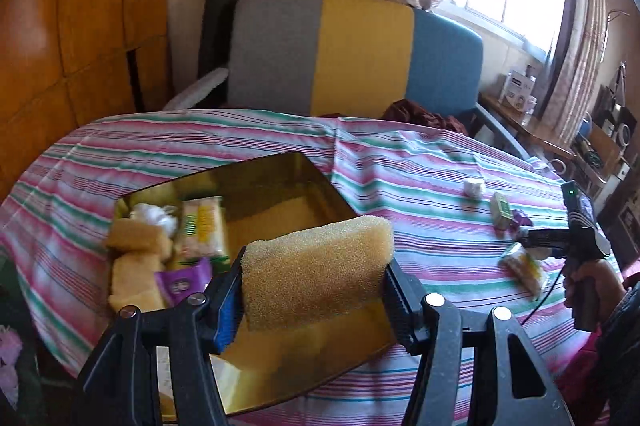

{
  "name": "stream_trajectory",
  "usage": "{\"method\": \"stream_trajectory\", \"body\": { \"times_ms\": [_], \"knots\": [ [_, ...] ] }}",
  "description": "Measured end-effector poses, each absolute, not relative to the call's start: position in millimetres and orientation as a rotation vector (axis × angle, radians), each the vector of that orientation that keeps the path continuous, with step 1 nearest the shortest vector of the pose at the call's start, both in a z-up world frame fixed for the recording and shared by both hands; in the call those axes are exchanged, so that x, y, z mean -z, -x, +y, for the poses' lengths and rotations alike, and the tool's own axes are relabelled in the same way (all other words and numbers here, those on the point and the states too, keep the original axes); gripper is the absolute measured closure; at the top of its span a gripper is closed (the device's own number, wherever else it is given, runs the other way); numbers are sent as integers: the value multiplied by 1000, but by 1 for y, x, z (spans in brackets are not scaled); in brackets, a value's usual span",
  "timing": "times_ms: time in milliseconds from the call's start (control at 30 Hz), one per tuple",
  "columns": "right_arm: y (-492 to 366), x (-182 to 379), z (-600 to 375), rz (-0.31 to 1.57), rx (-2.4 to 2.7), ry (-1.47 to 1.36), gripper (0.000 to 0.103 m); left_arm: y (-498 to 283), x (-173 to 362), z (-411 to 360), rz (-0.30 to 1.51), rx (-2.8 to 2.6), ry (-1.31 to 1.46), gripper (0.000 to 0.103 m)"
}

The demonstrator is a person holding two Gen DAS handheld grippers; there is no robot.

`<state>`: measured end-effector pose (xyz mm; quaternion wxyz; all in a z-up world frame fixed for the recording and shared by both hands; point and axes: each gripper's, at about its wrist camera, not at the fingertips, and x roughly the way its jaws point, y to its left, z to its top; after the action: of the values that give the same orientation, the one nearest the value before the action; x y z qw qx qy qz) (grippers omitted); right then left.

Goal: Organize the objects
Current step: 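Carry the yellow sponge over the gold tray and release it with the left gripper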

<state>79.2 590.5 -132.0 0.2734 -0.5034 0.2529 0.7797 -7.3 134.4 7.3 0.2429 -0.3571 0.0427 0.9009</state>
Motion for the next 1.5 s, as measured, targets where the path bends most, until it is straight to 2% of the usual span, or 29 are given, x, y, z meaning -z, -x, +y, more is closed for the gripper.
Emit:
{"method": "stream_trajectory", "body": {
  "times_ms": [200, 933, 1500],
  "knots": [
    [-71, 135, 579, 544, -2098, 1399, 29, 12, 1, 121, 97, -2482, 1009, 43],
    [-78, 132, 576, 485, -2102, 1401, 29, 15, 20, 121, 110, -2472, 1077, 43],
    [-84, 128, 570, 427, -2112, 1406, 30, 62, 24, 34, -285, -2527, 1241, 43]
  ]
}}
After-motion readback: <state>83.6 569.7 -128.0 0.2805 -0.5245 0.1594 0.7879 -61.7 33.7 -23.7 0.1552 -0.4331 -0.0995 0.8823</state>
